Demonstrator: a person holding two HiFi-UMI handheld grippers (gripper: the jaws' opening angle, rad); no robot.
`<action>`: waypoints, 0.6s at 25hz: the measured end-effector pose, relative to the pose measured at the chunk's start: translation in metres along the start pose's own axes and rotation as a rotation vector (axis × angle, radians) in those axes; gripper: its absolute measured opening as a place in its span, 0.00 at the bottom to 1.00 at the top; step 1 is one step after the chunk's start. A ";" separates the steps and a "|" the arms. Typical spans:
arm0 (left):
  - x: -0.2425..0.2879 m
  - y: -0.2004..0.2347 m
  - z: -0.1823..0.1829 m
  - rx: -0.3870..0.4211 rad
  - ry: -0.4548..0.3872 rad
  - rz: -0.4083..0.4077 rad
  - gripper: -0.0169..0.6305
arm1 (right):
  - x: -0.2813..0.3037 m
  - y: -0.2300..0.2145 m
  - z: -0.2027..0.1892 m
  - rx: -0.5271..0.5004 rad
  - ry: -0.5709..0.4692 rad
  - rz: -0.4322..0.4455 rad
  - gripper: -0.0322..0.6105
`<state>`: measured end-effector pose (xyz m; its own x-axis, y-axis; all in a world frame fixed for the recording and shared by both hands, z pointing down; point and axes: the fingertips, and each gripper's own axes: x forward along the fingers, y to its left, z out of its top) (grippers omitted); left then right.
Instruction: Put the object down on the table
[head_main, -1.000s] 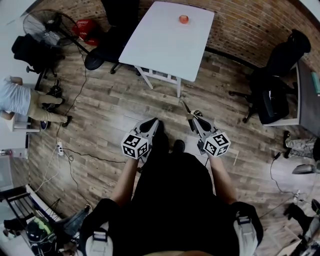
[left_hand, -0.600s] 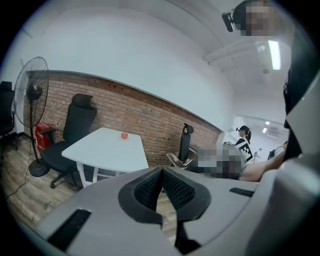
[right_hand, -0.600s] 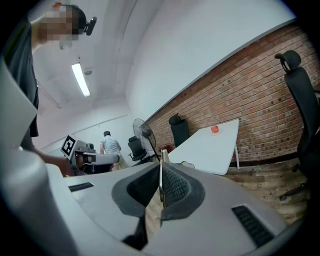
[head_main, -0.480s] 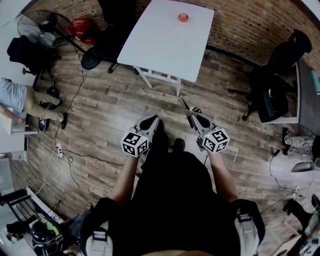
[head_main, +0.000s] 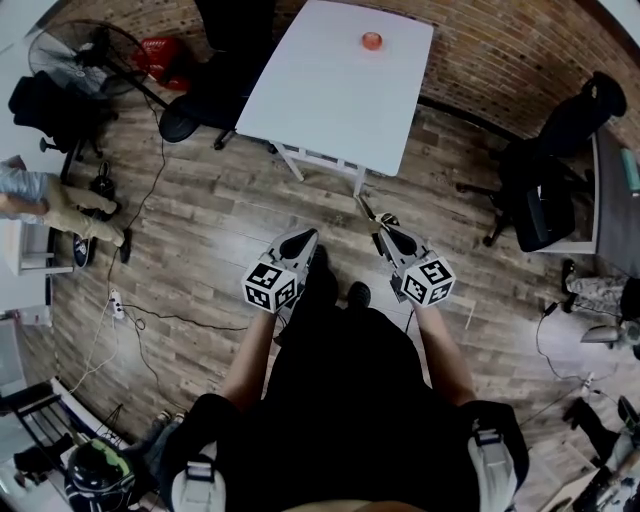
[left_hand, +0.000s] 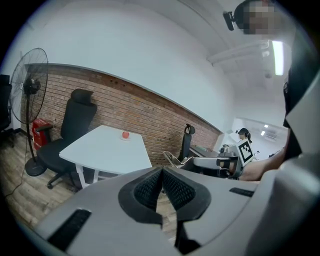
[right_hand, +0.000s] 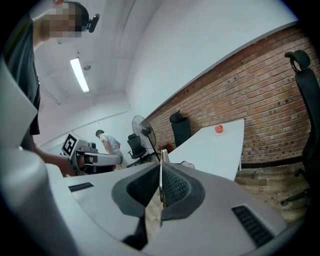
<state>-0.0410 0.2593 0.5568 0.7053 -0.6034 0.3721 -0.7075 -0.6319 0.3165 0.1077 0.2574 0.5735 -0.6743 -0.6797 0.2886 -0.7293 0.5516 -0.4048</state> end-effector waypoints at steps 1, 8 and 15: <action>0.002 0.004 0.001 0.000 0.000 -0.001 0.06 | 0.004 -0.002 0.001 0.000 0.000 -0.003 0.05; 0.009 0.030 0.008 -0.014 0.000 -0.019 0.06 | 0.026 -0.005 0.005 0.017 -0.005 -0.033 0.05; 0.019 0.056 0.025 0.003 0.004 -0.053 0.06 | 0.051 -0.009 0.019 0.018 -0.018 -0.065 0.05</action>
<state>-0.0662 0.2000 0.5600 0.7414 -0.5674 0.3583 -0.6692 -0.6642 0.3331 0.0823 0.2088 0.5754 -0.6234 -0.7223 0.2995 -0.7692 0.4976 -0.4009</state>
